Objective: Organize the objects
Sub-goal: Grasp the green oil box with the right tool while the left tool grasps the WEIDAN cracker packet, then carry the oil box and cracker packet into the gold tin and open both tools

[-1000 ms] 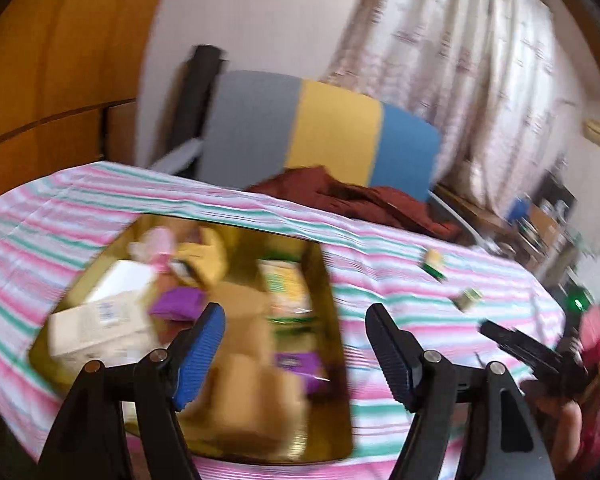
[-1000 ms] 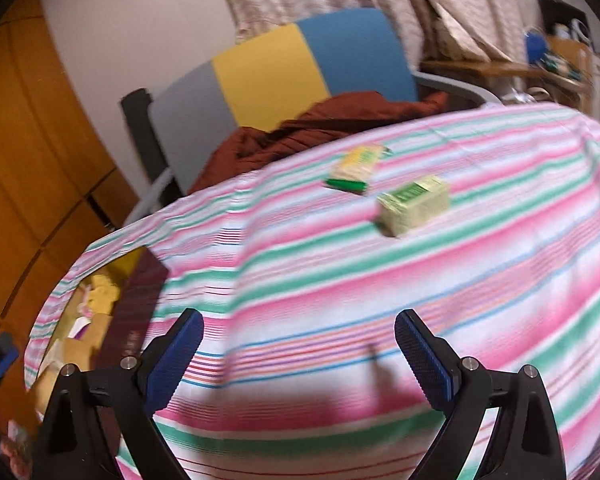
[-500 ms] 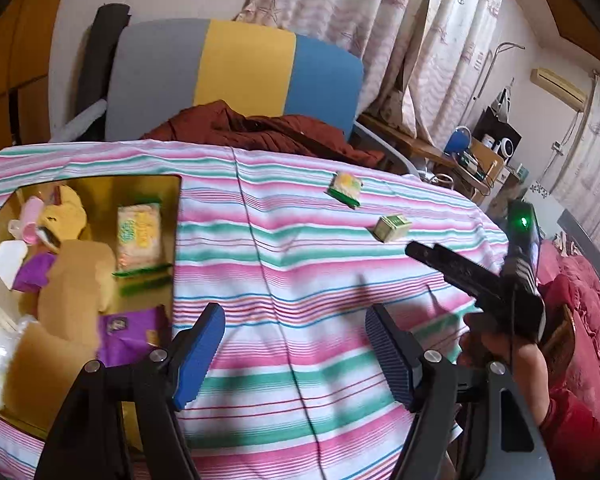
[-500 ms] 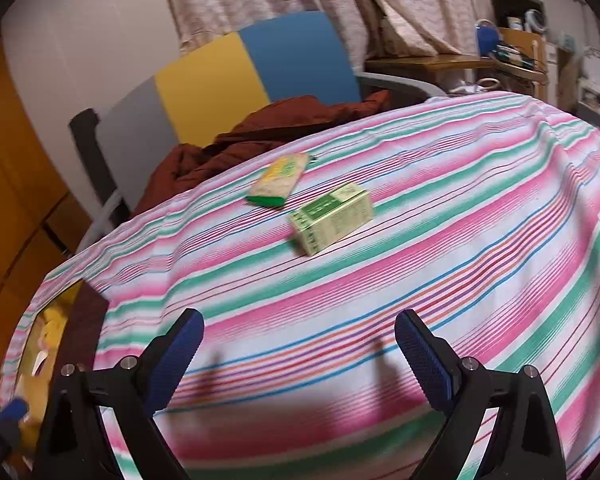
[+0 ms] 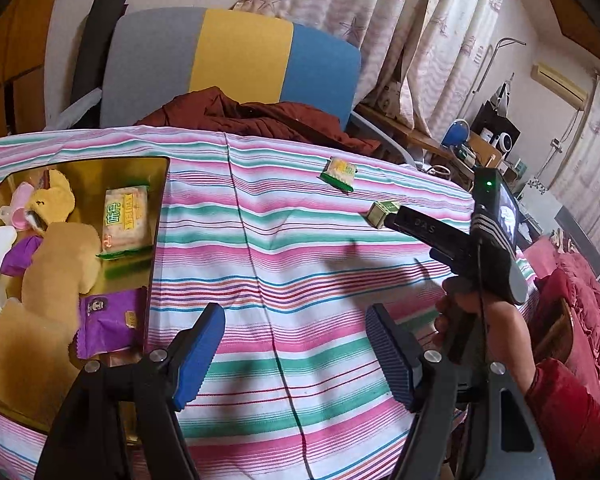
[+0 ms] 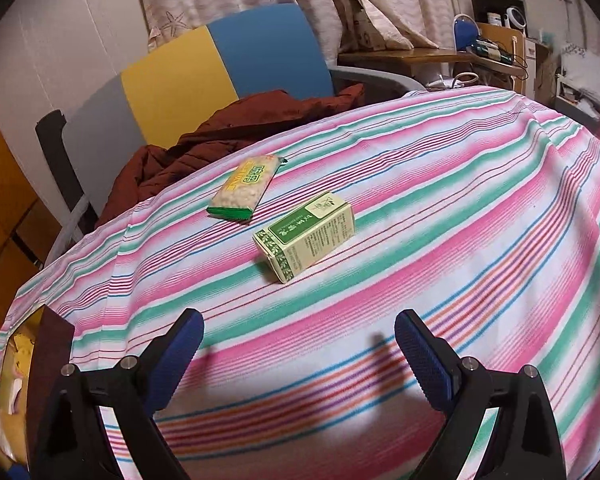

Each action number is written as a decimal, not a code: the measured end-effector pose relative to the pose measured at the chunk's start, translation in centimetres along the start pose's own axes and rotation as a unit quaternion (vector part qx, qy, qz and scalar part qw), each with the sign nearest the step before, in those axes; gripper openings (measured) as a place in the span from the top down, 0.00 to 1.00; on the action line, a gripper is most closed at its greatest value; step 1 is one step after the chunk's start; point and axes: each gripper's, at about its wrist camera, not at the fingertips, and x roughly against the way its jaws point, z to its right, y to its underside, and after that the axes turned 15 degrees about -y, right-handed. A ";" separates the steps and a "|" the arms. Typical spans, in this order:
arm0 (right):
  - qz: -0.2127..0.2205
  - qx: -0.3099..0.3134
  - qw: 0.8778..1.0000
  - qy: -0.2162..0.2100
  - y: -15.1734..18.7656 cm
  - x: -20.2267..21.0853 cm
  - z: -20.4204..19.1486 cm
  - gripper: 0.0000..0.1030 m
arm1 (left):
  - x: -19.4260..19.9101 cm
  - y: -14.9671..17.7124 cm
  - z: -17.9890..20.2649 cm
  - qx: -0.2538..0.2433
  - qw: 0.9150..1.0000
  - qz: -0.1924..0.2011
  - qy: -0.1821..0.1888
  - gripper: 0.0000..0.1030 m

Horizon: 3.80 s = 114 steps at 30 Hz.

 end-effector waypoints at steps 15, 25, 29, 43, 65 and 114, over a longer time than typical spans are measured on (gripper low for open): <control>0.017 -0.077 0.996 0.032 -3.7 -4.0 2.0 0.07 | -0.1 0.3 0.2 -0.002 1.000 -0.010 -0.001 0.28; -0.010 -0.018 0.999 0.032 -6.0 -7.5 1.8 0.55 | -0.6 -0.4 0.4 -0.013 1.000 -0.015 -0.013 0.28; -0.016 0.017 0.999 0.031 -6.5 -6.6 3.2 0.68 | -1.6 -1.5 1.4 -0.021 1.000 -0.021 -0.009 0.28; 0.005 0.016 1.000 -0.012 -6.3 -4.5 7.7 0.68 | -11.8 -10.2 9.1 -0.076 0.997 -0.026 -0.014 0.28; 0.032 -0.039 0.998 -0.032 -5.8 -4.4 10.0 0.70 | -27.9 -16.8 18.2 -0.149 0.987 -0.037 -0.053 0.29; 0.022 0.057 0.998 0.028 -5.2 -4.1 6.3 0.70 | -21.1 -11.7 12.4 -0.108 0.991 0.013 -0.071 0.52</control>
